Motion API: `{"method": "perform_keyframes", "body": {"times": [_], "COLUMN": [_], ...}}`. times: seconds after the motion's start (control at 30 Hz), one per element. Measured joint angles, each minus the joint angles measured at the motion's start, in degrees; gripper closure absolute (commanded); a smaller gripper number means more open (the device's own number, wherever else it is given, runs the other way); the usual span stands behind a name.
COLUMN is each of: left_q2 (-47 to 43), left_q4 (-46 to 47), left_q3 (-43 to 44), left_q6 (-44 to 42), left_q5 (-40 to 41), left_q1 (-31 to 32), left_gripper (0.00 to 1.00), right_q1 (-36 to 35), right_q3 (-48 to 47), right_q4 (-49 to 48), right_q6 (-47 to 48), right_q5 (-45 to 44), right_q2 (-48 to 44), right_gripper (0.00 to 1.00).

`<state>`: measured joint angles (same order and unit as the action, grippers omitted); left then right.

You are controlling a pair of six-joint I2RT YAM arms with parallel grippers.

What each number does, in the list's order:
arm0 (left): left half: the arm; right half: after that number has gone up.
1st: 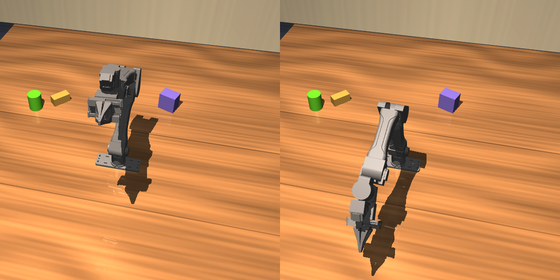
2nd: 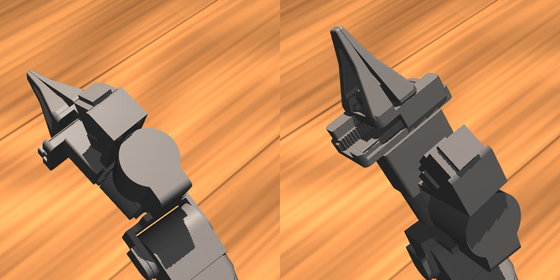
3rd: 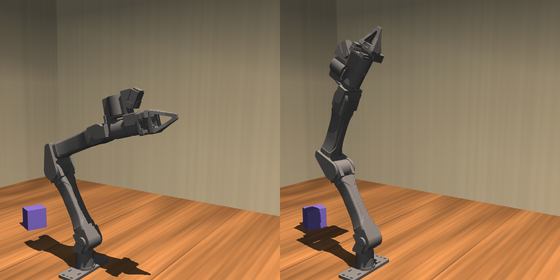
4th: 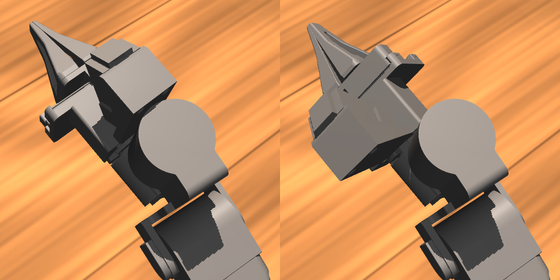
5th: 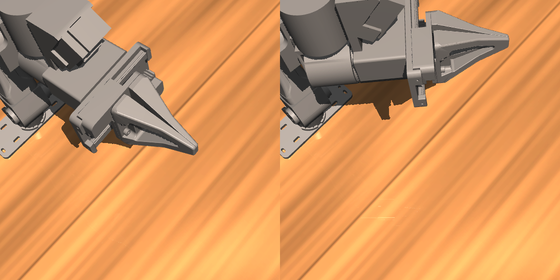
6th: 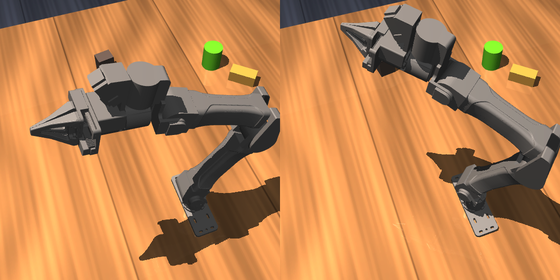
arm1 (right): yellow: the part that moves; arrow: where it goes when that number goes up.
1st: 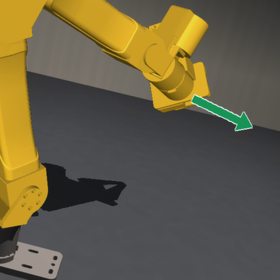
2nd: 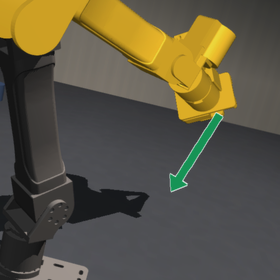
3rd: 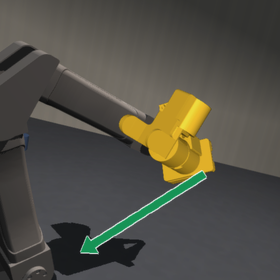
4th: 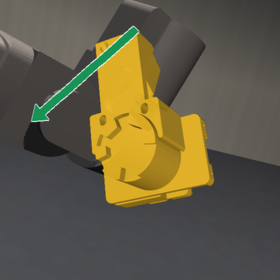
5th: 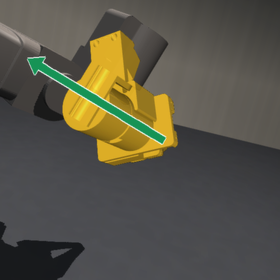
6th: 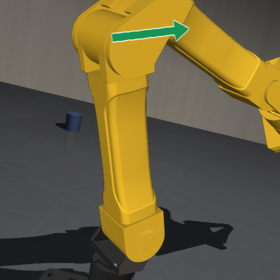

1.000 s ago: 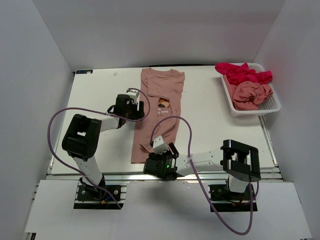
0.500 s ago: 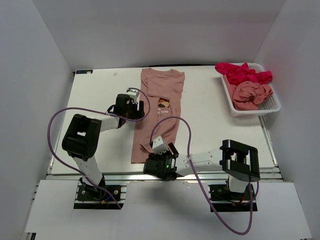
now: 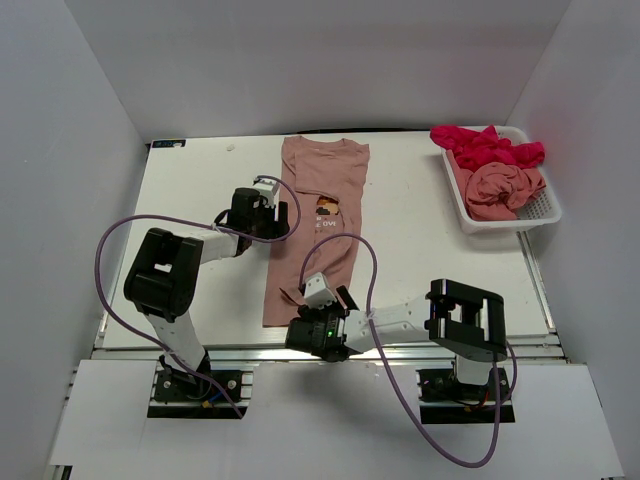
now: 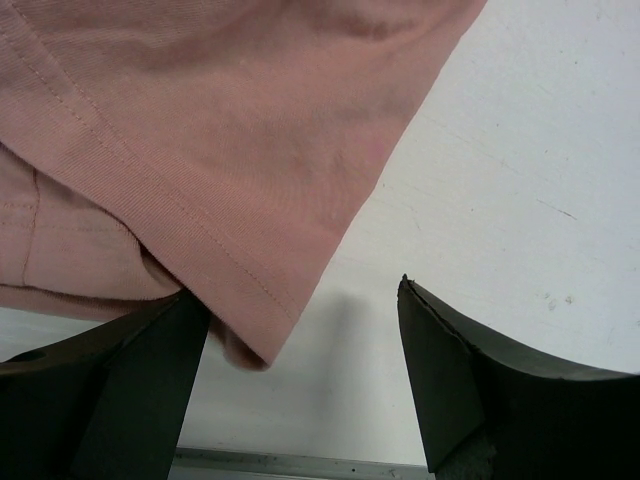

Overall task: Fold and stack the t-shirts
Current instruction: Rotate the tshirt 90 degrees

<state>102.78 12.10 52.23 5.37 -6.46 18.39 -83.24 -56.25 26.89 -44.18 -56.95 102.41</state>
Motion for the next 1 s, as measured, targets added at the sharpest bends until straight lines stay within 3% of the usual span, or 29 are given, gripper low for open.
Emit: {"method": "perform_keyframes", "body": {"times": [1.0], "left_q2": [-0.02], "left_q4": [-0.52], "left_q3": [0.00], "left_q6": [-0.02], "left_q5": [0.02], "left_q1": [0.00], "left_gripper": [0.17], "right_q1": [-2.60], "right_q3": [-3.56], "right_q4": [6.34], "right_q6": [-1.90], "right_q5": [-0.09], "right_q2": [-0.42], "right_gripper": [0.20]}}
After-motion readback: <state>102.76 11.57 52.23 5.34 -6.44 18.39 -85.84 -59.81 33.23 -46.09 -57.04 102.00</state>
